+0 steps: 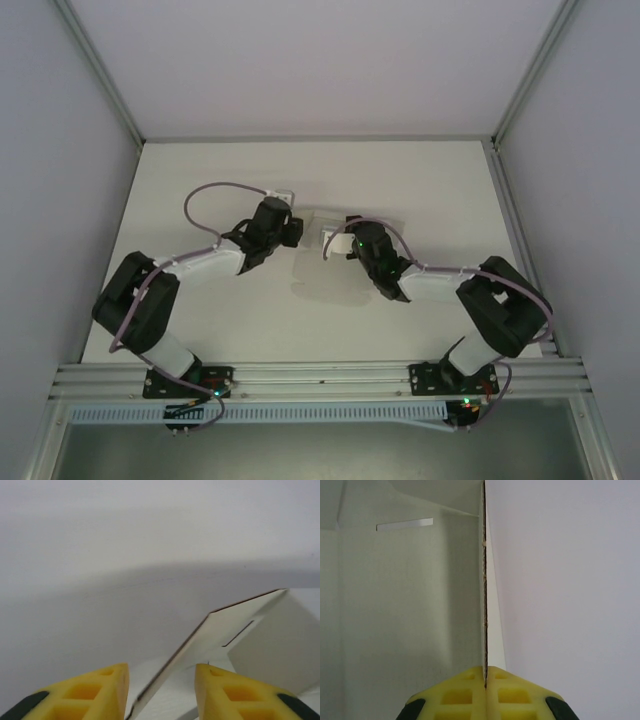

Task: Assemble paper box

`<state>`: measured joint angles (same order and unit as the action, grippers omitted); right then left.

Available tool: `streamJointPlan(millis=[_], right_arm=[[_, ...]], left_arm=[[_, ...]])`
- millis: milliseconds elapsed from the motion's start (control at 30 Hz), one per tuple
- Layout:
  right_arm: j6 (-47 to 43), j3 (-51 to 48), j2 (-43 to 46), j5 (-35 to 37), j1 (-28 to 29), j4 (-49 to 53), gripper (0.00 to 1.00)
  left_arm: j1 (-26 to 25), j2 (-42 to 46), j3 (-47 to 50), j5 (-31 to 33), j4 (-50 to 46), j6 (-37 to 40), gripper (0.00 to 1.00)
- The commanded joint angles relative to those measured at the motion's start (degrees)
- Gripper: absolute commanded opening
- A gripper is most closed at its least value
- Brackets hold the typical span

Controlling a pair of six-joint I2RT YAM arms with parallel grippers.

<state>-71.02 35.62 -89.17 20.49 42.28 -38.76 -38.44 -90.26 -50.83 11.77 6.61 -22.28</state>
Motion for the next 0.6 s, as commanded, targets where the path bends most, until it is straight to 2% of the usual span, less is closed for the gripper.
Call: streamJointPlan(millis=[0,33,100,200,267,400,467,567], right_arm=[[-2.8,0.8,-2.5,-1.8,-1.1,-5.6,0.00],[-4.2,0.6,-3.5,-1.4,-1.1,-7.5,0.00],[-7.3,-0.6,-5.5,-1.3,-1.0,-13.1,0.00],[-9.5,-2.0,-8.1,-0.5,-1.0,-18.7,0.00],[-9.8,-2.2,-8.6,-0.4,-0.9,-19.3,0.00],[-7.5,-2.1,-6.8,-1.5,-0.9,-17.4,0.00],[-6.6,-1.9,-5.3,-1.9,-0.9,-14.5,0.00],[-5.5,-2.2,-4.2,-2.6,-0.9,-13.4,0.00]], left_arm=[[0.6,3.5,1.4,-1.5,2.1,0.0,0.41],[0.8,4.3,2.0,-1.5,2.3,-0.3,0.41],[1.4,5.9,3.4,-1.6,2.8,-0.7,0.50],[2.7,8.1,5.1,-2.4,2.4,-1.0,0.47],[3.7,9.2,6.2,-2.7,2.2,-0.8,0.58],[7.2,11.1,7.1,-3.3,0.6,-1.9,0.59],[10.9,12.3,7.4,-4.4,0.3,-2.6,0.68],[15.9,10.6,7.7,-6.2,2.0,-2.0,0.73]])
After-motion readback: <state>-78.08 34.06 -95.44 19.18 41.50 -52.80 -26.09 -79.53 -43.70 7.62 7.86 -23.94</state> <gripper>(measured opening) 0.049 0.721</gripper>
